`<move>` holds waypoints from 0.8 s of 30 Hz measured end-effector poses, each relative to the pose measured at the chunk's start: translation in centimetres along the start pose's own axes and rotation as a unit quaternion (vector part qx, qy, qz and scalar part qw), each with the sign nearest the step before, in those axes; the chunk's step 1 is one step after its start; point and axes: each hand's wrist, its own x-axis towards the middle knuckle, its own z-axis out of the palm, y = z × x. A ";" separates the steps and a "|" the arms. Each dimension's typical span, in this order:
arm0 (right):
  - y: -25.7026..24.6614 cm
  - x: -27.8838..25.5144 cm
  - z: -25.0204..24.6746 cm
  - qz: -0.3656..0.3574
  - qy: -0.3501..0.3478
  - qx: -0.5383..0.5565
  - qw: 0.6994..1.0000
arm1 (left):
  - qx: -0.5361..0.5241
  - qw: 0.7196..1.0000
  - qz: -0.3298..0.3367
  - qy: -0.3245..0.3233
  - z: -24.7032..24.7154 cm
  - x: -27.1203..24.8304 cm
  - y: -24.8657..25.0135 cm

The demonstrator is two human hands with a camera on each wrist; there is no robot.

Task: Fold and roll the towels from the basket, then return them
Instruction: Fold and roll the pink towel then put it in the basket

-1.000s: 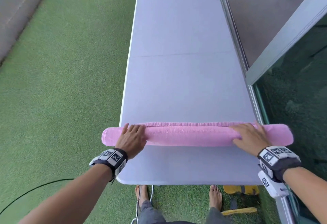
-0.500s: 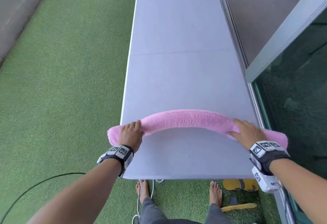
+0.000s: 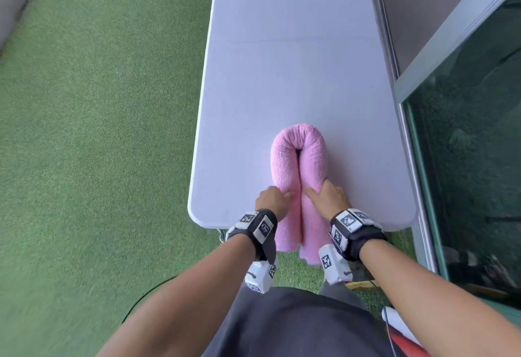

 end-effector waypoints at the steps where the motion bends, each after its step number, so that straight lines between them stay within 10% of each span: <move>1: -0.1 0.0 -0.2 0.002 0.005 0.005 1.000 | -0.009 1.000 -0.003 0.001 0.0 0.0 0.0; 15: -1.3 0.3 0.0 -0.015 0.049 0.037 0.998 | -0.014 0.997 0.056 -0.054 1.5 -0.6 -0.5; 24: -2.2 1.5 2.0 -0.073 0.081 -0.244 0.964 | 0.061 0.949 0.178 -0.253 -0.6 -3.1 -5.1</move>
